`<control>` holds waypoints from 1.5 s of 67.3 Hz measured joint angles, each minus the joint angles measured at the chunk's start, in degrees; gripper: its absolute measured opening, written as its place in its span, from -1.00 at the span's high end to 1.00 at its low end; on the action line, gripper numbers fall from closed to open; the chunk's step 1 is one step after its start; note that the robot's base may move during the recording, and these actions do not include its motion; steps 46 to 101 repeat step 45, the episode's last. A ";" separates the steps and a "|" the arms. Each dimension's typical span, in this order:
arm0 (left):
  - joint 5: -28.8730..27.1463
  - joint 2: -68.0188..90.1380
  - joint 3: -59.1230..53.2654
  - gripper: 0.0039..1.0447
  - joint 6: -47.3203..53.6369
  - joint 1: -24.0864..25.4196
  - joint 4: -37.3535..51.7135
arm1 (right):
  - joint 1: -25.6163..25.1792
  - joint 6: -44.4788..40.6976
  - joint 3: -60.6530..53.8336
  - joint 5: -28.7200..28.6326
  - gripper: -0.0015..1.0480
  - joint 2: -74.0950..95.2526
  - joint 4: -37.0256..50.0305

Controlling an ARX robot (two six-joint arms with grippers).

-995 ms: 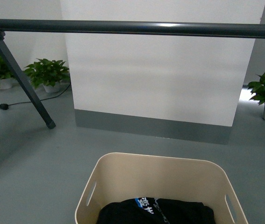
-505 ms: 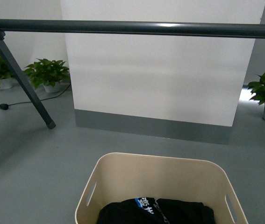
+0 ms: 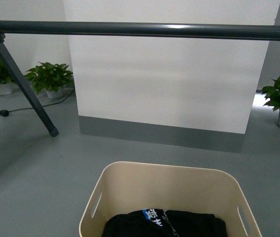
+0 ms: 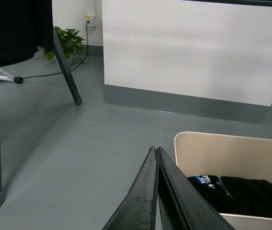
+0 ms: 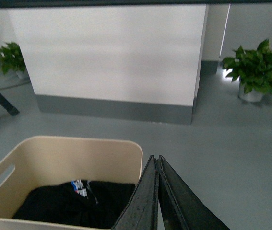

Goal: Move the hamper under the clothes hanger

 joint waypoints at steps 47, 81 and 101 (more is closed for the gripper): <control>-0.09 -5.31 0.00 0.05 -0.07 0.00 -4.07 | 0.00 -0.04 0.00 -0.02 0.13 -0.17 -0.33; -0.09 -5.31 0.00 0.05 -0.07 0.00 -4.07 | 0.00 -0.04 0.00 -0.02 0.13 -0.17 -0.33; -0.09 -5.31 0.00 0.05 -0.07 0.00 -4.07 | 0.00 -0.04 0.00 -0.02 0.13 -0.17 -0.33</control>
